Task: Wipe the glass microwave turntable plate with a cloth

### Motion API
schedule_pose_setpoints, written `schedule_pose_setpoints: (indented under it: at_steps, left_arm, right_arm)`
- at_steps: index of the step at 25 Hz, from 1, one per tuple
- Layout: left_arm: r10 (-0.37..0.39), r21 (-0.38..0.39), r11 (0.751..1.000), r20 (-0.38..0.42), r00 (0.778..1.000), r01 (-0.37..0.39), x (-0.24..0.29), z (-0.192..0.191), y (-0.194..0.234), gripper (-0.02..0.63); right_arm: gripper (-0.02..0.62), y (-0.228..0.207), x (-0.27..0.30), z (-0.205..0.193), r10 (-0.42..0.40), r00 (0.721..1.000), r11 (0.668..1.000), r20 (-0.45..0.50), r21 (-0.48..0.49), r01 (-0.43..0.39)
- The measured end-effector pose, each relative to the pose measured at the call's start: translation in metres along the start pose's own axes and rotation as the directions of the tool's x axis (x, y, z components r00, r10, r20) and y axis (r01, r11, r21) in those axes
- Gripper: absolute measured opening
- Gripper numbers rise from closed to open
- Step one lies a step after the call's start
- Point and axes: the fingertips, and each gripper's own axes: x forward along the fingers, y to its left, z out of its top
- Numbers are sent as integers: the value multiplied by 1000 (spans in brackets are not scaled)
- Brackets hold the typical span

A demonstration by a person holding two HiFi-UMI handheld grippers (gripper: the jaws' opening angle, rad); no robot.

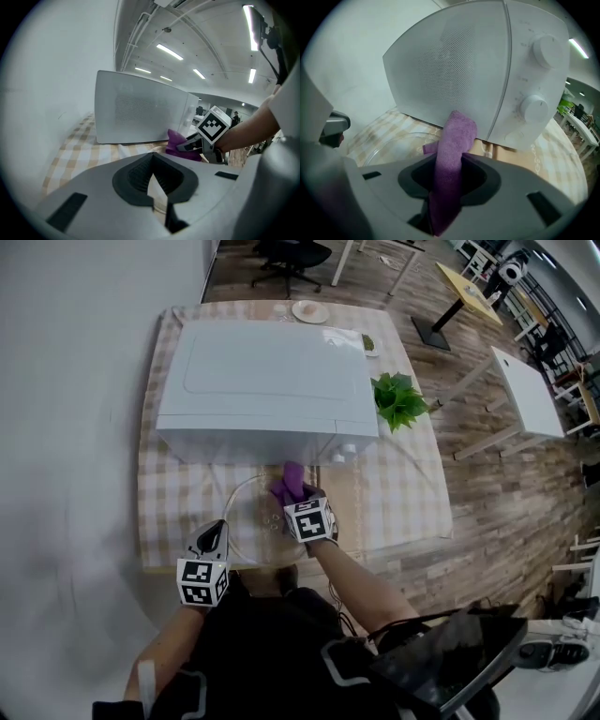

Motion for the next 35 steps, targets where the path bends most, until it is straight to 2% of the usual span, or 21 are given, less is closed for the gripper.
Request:
schedule_pose_setpoints:
  at_steps: [4, 8, 12, 16, 20, 24, 28, 31, 35]
  left_arm:
    - [1, -14, 1000, 15, 1000, -1, 2, 4, -2, 3]
    - [55, 26, 998, 74, 996, -57, -4, 25, 0, 3]
    - [33, -15, 999, 109, 994, -32, -10, 40, -3, 3]
    - [69, 81, 993, 142, 987, -81, -14, 47, -3, 3]
    - [84, 21, 996, 143, 986, -88, -22, 46, 4, 3]
    - [112, 4, 993, 147, 983, -114, -34, 42, 17, 3]
    - [143, -3, 990, 137, 980, -144, -45, 36, 27, 3]
    - [144, 30, 988, 121, 982, -148, -49, 30, 27, 3]
    - [137, 20, 990, 103, 985, -140, -47, 23, 26, 3]
  right_arm:
    - [132, -12, -8, -7, -22, 1000, 1000, -5, 15, 22]
    - [135, -27, -14, -11, -48, 999, 999, -4, 6, 48]
    - [133, -28, -24, -8, -54, 999, 998, -1, 40, 54]
    - [133, 5, -28, 11, 26, 999, 1000, 39, 12, -27]
    - [133, 70, -27, 28, 159, 986, 985, 56, -69, -155]
    - [133, 141, -19, 28, 295, 955, 938, 21, -196, -285]
    - [134, 164, -2, 19, 299, 954, 926, -25, -233, -296]
    - [133, 167, 9, 12, 282, 958, 927, -47, -243, -285]
    - [133, 163, 11, 8, 270, 962, 932, -45, -239, -273]
